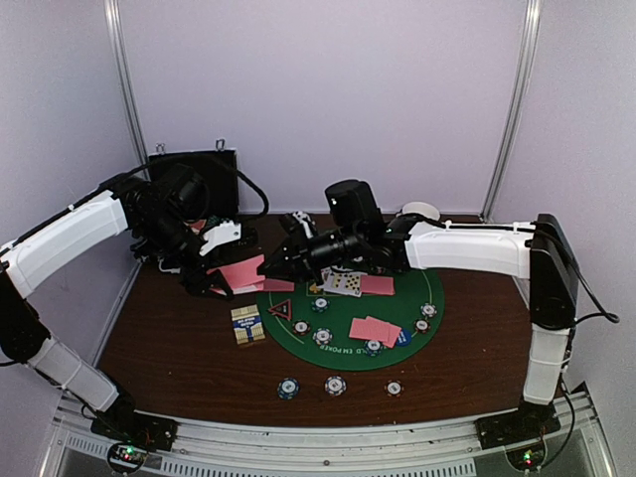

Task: Distribute texas hold em gaming equipment

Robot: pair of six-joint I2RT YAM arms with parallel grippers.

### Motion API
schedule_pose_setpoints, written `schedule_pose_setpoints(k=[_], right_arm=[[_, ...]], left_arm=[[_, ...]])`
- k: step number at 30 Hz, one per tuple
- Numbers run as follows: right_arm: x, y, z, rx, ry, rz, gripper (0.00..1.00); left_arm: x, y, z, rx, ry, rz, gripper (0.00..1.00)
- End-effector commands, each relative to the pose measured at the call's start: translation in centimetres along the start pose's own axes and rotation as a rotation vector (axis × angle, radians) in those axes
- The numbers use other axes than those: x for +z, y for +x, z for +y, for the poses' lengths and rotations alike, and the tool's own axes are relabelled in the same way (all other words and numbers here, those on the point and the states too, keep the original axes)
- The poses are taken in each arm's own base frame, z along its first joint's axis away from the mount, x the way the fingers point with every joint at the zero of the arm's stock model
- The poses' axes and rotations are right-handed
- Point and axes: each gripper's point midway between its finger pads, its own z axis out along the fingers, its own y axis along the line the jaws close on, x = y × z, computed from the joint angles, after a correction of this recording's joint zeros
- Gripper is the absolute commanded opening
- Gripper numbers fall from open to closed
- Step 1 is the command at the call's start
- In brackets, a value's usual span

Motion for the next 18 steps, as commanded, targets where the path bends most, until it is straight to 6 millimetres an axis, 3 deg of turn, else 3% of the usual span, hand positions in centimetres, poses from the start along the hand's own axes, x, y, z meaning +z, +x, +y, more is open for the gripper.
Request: schedule_pose_setpoints(k=[1,4,18], right_arm=[[-0.7,0.4,2.2,-0.037,-0.035,-0.002,0.05],[-1.2,0.1,1.8,-0.027,-0.024,-0.008,0.00],[-4.9,-1.3,1.5,0.007,-0.061,-0.076,0.00]], left_arm=[[0.3,-0.3,0.7,0.020,-0.016,-0.016,0.00],[0.4,-0.3,0.7,0.021,-0.016,-0.016,0.00],[0.3,-0.4,0.9,0.024,-0.021,-0.017,0.00]])
